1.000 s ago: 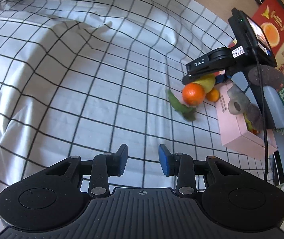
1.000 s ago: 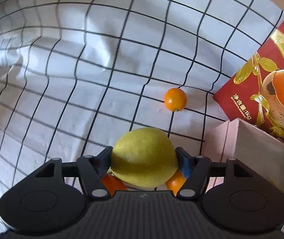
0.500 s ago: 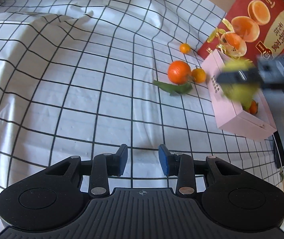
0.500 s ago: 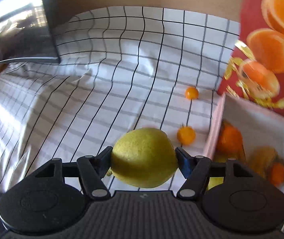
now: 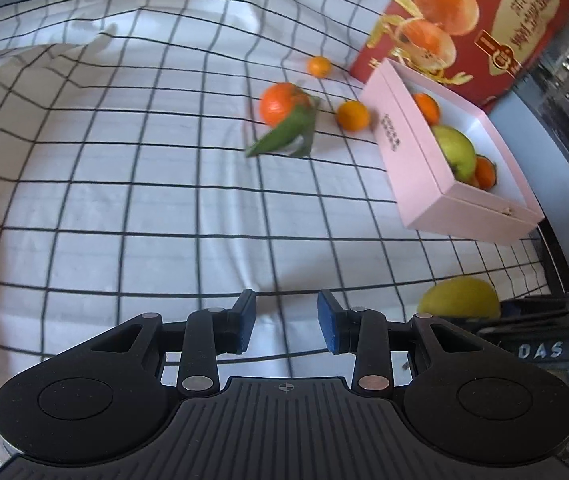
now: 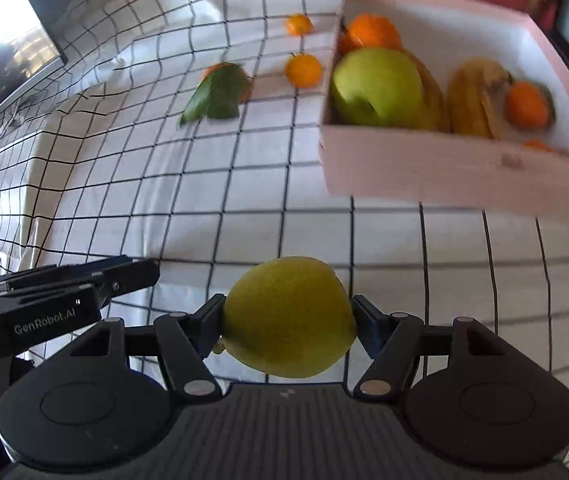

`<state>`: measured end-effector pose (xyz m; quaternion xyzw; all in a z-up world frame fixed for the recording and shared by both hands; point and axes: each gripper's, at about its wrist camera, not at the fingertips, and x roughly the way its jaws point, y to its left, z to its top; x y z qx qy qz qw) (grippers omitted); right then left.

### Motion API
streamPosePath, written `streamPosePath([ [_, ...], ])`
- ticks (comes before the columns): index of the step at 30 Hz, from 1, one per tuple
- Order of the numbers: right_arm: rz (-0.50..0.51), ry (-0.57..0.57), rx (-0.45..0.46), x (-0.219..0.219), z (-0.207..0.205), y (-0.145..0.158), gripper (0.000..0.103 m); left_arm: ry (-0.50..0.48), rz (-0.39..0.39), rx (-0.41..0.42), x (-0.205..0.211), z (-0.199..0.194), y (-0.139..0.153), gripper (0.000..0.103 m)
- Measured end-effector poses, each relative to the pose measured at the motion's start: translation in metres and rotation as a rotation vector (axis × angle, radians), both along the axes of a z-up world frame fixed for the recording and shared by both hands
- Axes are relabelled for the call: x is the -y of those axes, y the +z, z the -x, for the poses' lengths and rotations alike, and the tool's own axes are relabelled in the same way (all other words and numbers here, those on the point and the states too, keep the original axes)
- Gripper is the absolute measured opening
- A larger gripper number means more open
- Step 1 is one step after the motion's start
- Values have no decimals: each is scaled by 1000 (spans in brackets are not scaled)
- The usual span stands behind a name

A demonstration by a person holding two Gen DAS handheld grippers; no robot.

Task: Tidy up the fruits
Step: 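Set the yellow pear on the cloth beside the pink box with the right gripper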

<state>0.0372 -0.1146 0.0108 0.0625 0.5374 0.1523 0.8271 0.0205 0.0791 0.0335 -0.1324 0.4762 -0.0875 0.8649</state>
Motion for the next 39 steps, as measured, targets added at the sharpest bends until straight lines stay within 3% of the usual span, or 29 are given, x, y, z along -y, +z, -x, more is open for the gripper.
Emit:
streamPosePath([
  [9,-58,-39,12,21,5,-3,68,-54,16,23,15,-10,3,38],
  [19,-95,-68,85,45,16,13,69,-69,25,10,18,-13,-1,38],
  [25,-114,-100,109,61,21,12,76,-98,39,15,19,-10,-1,38],
  [39,-136,-278,124,110,20,18,76,-389,106,91,58,6,8,38],
])
